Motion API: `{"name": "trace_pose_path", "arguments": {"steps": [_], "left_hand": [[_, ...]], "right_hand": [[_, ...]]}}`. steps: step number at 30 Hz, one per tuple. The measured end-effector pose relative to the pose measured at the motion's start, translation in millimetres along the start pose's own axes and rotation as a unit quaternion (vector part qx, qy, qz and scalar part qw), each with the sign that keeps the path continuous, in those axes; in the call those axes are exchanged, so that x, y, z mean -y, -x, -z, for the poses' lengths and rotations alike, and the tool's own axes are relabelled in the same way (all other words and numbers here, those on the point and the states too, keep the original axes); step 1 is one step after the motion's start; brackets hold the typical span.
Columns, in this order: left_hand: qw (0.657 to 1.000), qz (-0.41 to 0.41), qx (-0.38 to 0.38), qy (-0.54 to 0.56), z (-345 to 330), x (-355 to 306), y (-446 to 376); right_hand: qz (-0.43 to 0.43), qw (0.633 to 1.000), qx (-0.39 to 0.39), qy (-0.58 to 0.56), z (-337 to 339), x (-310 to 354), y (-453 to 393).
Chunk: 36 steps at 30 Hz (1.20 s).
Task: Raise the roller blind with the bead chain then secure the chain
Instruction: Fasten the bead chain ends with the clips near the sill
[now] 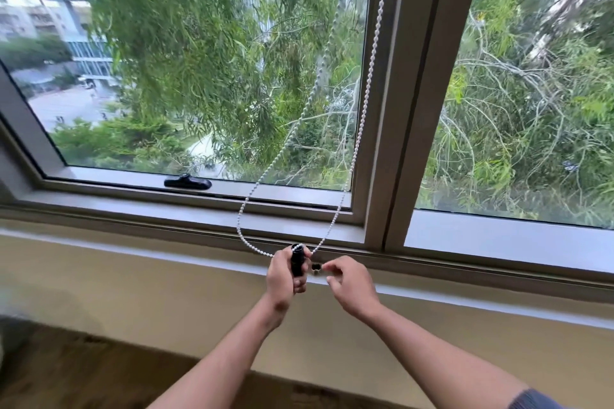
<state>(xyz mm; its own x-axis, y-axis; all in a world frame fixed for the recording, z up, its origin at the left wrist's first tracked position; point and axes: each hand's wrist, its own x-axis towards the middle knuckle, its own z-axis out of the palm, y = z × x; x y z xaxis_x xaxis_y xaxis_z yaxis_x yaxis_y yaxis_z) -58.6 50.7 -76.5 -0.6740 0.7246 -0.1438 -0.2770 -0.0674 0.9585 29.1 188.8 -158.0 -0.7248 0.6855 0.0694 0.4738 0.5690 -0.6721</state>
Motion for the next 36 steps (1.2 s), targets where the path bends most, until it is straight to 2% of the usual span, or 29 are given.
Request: {"name": "trace_pose_path", "arguments": {"steps": [4,7,17,20,23,28,31,36], "left_hand": [[1.0,-0.013,-0.024,0.0,10.2,-2.5,-2.6],[0.999,-0.022,-0.035,0.0,16.5,-1.2,-3.2],[0.999,-0.036,-0.039,-0.001,27.6,9.5,5.7],[0.998,-0.028,-0.047,-0.007,26.3,12.3,6.5],[0.998,-0.024,-0.049,-0.016,21.8,12.9,7.6],[0.999,-0.027,-0.042,-0.021,13.4,14.2,7.5],[0.998,-0.03,-0.042,-0.022,7.6,17.3,5.0],[0.997,-0.034,-0.054,-0.032,-1.8,21.7,-0.7]], "right_hand": [[0.107,0.986,0.057,0.116,-11.5,5.2,-17.8],[0.157,0.968,0.076,0.181,-19.8,8.8,-25.3],[0.182,0.936,0.076,0.29,-28.5,6.3,-23.4],[0.214,0.923,0.061,0.313,-23.3,0.6,-25.0],[0.241,0.932,0.022,0.27,-18.6,-7.2,-24.8],[0.191,0.978,-0.041,0.07,-7.9,-1.4,-12.5],[0.183,0.981,-0.06,-0.017,3.9,3.5,4.2],[0.194,0.973,-0.092,-0.083,33.7,14.7,29.8]]}}
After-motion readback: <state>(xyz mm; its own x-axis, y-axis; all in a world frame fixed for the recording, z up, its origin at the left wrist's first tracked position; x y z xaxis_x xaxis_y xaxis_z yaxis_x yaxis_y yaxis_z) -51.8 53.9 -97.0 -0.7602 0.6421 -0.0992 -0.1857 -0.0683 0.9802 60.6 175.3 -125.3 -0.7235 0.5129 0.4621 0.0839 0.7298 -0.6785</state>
